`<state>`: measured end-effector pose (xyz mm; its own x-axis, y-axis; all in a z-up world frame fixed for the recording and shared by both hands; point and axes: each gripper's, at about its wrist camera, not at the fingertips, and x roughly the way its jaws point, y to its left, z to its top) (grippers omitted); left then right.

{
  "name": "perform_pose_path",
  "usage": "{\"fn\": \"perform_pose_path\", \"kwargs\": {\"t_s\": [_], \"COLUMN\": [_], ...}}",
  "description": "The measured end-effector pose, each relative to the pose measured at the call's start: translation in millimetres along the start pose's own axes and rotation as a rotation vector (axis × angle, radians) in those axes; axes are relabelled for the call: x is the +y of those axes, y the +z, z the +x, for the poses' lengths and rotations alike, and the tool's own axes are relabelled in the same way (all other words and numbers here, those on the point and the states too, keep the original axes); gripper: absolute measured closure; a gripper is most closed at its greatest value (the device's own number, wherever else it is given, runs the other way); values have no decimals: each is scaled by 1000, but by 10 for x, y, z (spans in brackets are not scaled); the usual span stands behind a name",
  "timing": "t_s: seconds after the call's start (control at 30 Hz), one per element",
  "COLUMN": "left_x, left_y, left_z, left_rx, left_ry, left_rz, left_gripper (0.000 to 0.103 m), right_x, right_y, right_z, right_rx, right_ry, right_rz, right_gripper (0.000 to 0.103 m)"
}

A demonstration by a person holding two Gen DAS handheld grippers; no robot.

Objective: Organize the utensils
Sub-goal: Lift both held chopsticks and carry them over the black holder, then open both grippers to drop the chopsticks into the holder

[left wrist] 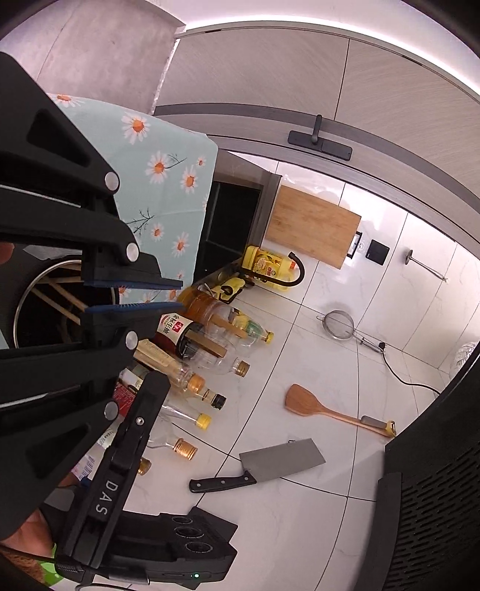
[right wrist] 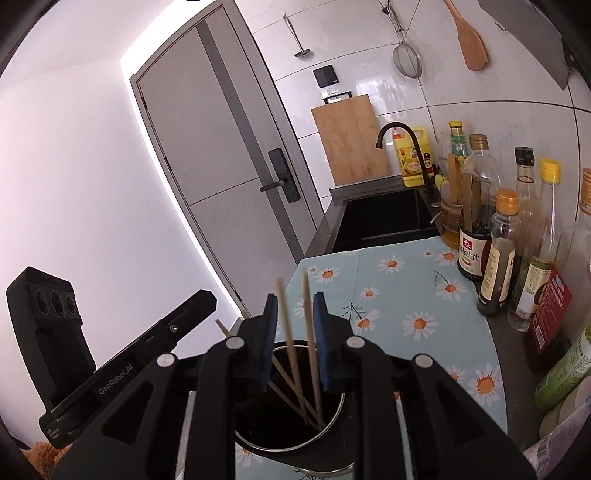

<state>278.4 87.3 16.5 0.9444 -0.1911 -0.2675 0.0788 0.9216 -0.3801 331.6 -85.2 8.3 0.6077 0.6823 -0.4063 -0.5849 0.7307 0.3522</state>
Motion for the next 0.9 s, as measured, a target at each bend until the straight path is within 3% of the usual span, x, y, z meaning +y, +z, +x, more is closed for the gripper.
{"fn": "perform_pose_path", "kwargs": {"t_s": [0.07,0.3,0.37,0.47,0.5,0.6,0.67,0.7,0.73,0.83,0.9], "left_x": [26,11,8,-19,-35,-92,-135,-156,-172,-232,-255], "left_y": [22,103,115,138,153,190,214,229,242,283,296], "left_z": [-87,-365,-456,-583,-624,-777,-889,-941,-984,-1121,-1234], "left_rx": [-15,-29,-31,-38,-37,-52,-56,-52,-41,-14,-13], "left_ry": [-3,-3,-21,-33,-39,-58,-67,-76,-78,-67,-65], "left_rz": [-5,30,23,26,29,40,63,72,80,119,156], "left_gripper": [74,69,58,52,48,28,19,17,9,6,6], "right_x": [-27,-70,-67,-42,-29,23,58,81,102,129,137], "right_y": [0,32,27,15,11,-9,-19,-18,-24,-60,-97], "right_z": [-57,-360,-463,-594,-637,-798,-899,-926,-958,-1052,-1087], "right_rx": [-4,-33,-40,-45,-47,-55,-49,-40,-25,23,63], "right_ry": [2,6,11,11,9,-6,-2,-6,-19,-41,-59], "right_rz": [21,68,84,98,101,117,124,123,123,150,172], "right_gripper": [81,73,69,67,64,40,36,28,16,6,5]}}
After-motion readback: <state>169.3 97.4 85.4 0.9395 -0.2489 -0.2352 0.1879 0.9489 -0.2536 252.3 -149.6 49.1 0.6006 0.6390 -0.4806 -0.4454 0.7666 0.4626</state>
